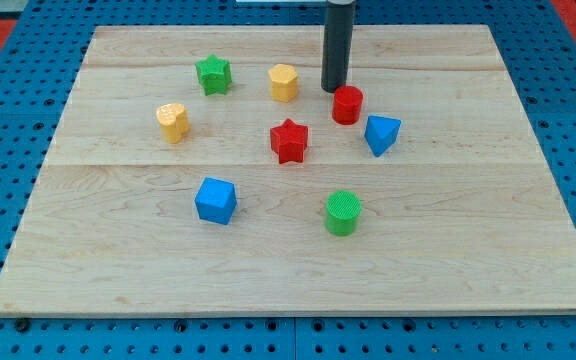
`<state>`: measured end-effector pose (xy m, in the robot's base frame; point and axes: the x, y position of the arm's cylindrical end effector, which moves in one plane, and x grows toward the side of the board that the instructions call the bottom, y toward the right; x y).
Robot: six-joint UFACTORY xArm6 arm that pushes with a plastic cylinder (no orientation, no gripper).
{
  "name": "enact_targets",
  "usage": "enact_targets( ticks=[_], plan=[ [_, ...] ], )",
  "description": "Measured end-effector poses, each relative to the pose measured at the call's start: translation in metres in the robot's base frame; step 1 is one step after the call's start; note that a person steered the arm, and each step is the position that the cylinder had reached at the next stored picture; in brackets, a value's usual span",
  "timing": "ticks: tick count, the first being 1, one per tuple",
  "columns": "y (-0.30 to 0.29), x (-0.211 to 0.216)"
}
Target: Push the yellow hexagon a bit down
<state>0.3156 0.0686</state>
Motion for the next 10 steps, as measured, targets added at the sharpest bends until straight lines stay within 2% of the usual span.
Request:
enact_targets(
  ticks=[1, 2, 3, 4, 5, 6, 7, 8, 9, 10],
  plan=[
    [0.047, -0.013],
    [0.099, 0.016],
    [0.045, 0.024],
    [-0.027, -0.010],
    [-0.015, -0.016],
    [0.026, -0.046],
    [-0.070, -0.101],
    [-0.111, -0.070],
    [-0.107, -0.046],
    [-0.107, -0.047]
  ],
)
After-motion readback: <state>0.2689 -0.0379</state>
